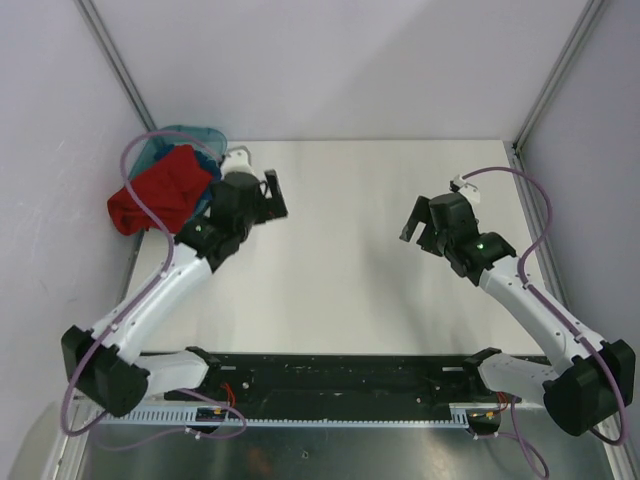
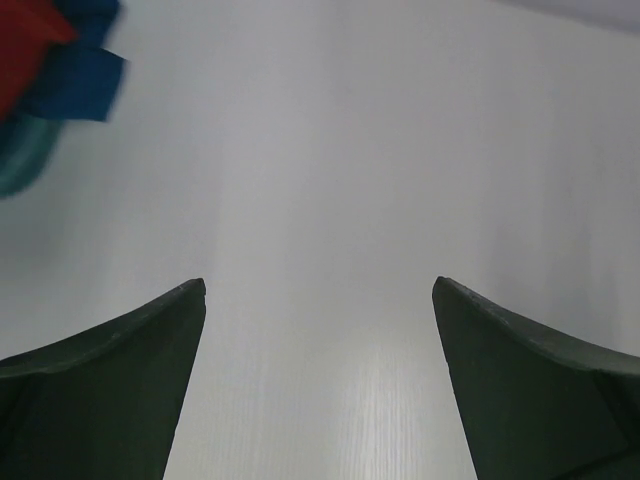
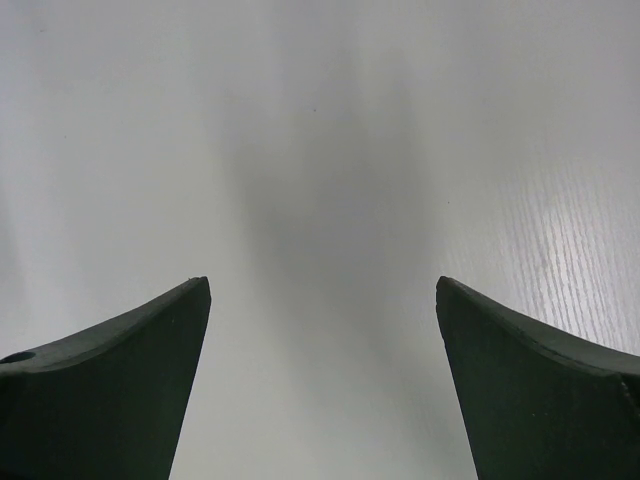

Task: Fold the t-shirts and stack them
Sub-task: Grab crumpled tshirt from bin with the left arm

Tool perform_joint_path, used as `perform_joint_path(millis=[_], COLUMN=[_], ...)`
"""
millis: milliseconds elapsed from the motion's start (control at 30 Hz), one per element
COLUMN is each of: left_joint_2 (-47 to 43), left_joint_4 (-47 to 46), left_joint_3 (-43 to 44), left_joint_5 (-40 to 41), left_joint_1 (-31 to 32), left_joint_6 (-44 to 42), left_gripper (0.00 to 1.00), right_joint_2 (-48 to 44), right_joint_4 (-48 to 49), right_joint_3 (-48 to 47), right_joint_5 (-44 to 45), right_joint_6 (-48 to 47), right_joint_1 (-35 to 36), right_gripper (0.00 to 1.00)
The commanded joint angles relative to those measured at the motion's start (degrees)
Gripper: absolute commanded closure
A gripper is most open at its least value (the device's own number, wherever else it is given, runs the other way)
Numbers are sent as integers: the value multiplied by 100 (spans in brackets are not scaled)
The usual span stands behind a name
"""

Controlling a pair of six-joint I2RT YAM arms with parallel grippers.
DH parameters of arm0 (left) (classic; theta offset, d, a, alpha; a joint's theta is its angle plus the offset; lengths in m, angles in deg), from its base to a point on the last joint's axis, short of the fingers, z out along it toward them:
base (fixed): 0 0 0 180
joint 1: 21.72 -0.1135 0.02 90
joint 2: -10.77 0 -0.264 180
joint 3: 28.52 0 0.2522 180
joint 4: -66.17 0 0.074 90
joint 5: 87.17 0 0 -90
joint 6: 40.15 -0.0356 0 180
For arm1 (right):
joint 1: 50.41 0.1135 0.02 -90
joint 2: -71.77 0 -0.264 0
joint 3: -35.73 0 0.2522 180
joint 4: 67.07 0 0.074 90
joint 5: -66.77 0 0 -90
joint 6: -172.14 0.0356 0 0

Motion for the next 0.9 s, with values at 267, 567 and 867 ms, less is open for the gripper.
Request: perform_joint_path(millis=[267, 567, 867], left_joint_2=[2175, 3616, 4590], left_joint_4=[-729, -776, -777], left_joint_3=[1730, 2863, 3297], left_joint_5=[320, 547, 635], left_joint_1=[-2710, -3699, -3991], left_joint_6=[-8, 78, 725], left_gripper=[2, 1, 5], right_joint_2=[110, 520, 707], right_joint_4=[300, 615, 570], right_joint_3=[-222, -222, -217], right_joint_5=[-230, -744, -904], right_joint_6=[-251, -537, -743], right_joint_1=[-47, -90, -106], right_gripper=[1, 1, 1])
